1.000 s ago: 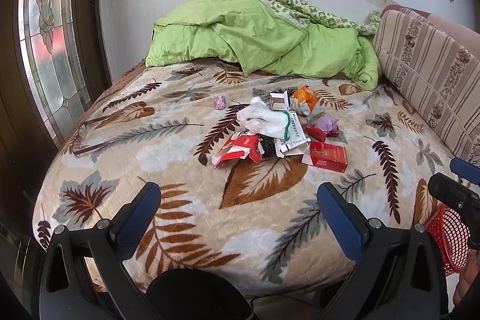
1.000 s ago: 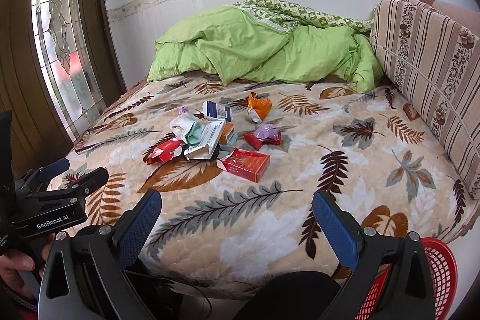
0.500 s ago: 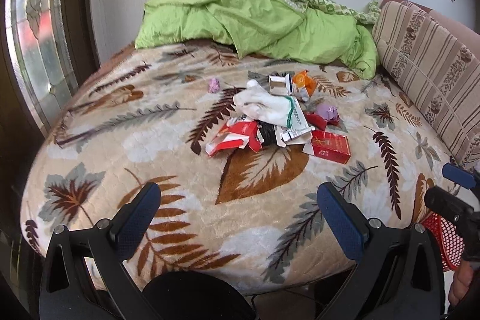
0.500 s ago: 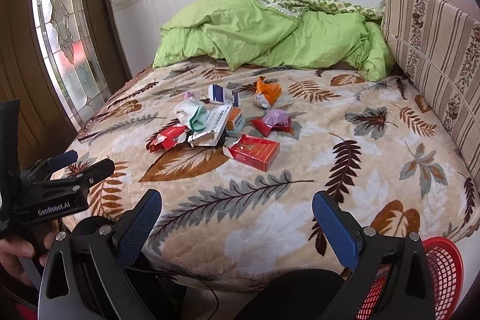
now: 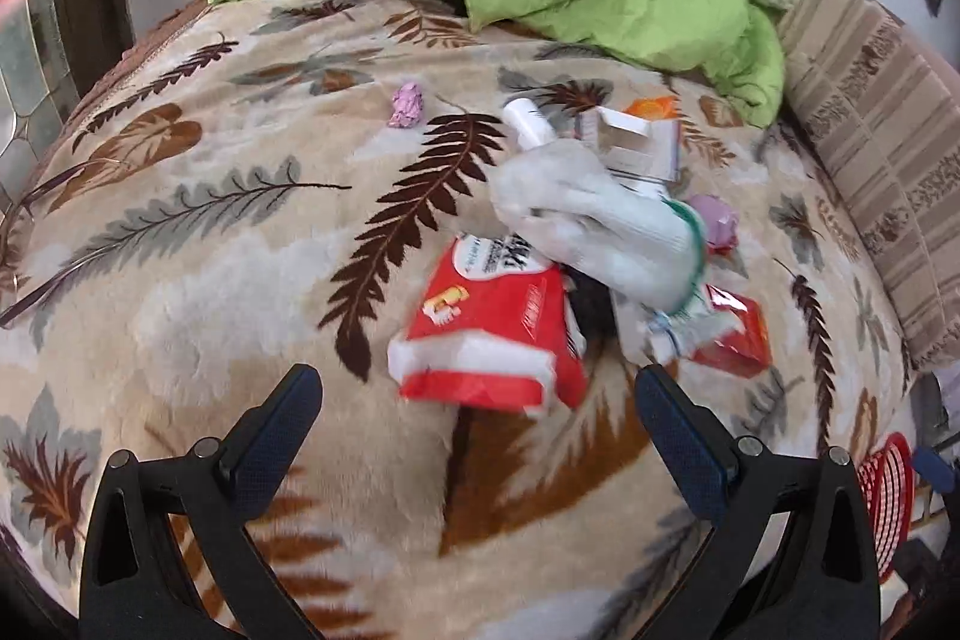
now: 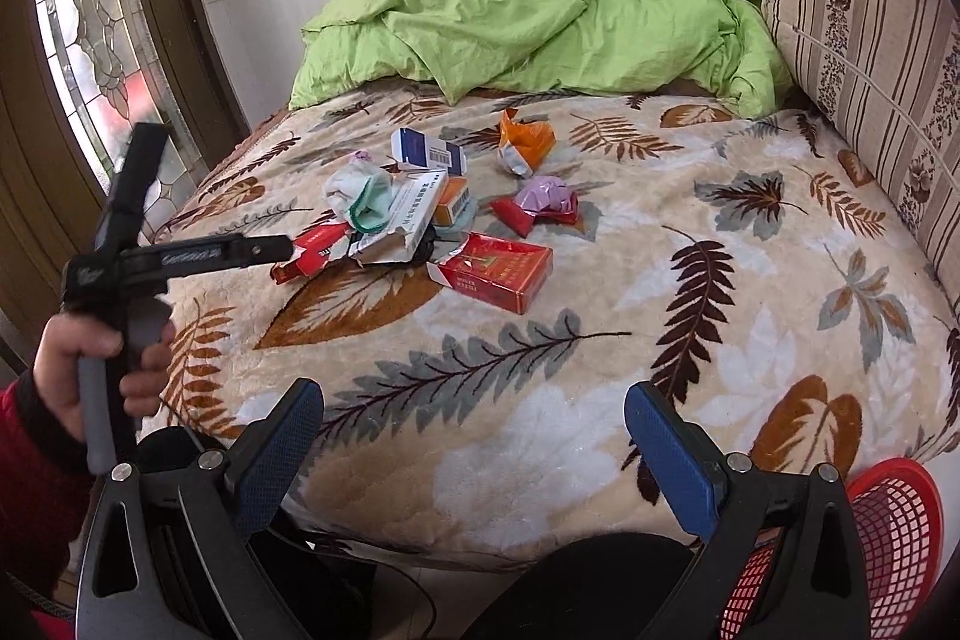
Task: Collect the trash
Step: 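Grasp the red snack bag with the left tool while the right tool approaches the red cigarette pack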
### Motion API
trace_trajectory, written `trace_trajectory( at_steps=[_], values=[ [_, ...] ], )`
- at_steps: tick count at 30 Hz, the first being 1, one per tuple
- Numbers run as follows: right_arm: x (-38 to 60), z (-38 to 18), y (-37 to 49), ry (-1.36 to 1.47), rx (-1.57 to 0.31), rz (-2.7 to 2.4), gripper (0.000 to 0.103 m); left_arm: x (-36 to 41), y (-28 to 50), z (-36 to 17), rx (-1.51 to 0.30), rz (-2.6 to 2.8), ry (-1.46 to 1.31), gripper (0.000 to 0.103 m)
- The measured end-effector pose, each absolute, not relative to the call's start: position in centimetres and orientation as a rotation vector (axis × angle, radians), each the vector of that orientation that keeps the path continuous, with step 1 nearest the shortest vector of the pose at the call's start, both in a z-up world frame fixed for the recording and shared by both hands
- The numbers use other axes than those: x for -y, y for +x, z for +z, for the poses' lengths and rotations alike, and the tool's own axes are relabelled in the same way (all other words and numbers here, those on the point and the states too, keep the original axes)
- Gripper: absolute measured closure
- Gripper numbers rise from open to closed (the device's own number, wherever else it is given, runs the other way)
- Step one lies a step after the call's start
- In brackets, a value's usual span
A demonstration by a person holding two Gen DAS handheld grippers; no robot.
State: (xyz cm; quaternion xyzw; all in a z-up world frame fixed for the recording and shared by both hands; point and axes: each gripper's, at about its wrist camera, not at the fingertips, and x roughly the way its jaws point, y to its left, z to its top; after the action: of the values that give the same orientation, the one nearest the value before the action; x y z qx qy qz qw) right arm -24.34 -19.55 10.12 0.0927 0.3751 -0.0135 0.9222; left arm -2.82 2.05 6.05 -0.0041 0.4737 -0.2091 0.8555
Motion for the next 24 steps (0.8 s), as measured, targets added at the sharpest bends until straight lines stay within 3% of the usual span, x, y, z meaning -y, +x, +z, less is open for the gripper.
trace_trajectory(
  at_steps=[5,8,10,24],
  values=[
    [20.0,9.9,-23.6,0.183,-0.779,-0.033,0.001,-0.9,-0.2,3.8,-1.047,-0.452,0.014,0.000],
    [20.1,9.9,-22.8,0.164,-0.784,-0.016,0.001,-1.1,0.4,2.5,-1.066,-0.441,0.005,0.027],
    [20.1,9.9,-22.1,0.141,-0.788,0.002,0.001,-1.7,0.3,2.4,-1.053,-0.449,-0.024,0.033],
    [21.6,7.1,-10.5,-0.076,-0.897,0.211,0.001,-6.4,-4.7,3.4,-1.034,-0.442,-0.093,0.037]
  ],
)
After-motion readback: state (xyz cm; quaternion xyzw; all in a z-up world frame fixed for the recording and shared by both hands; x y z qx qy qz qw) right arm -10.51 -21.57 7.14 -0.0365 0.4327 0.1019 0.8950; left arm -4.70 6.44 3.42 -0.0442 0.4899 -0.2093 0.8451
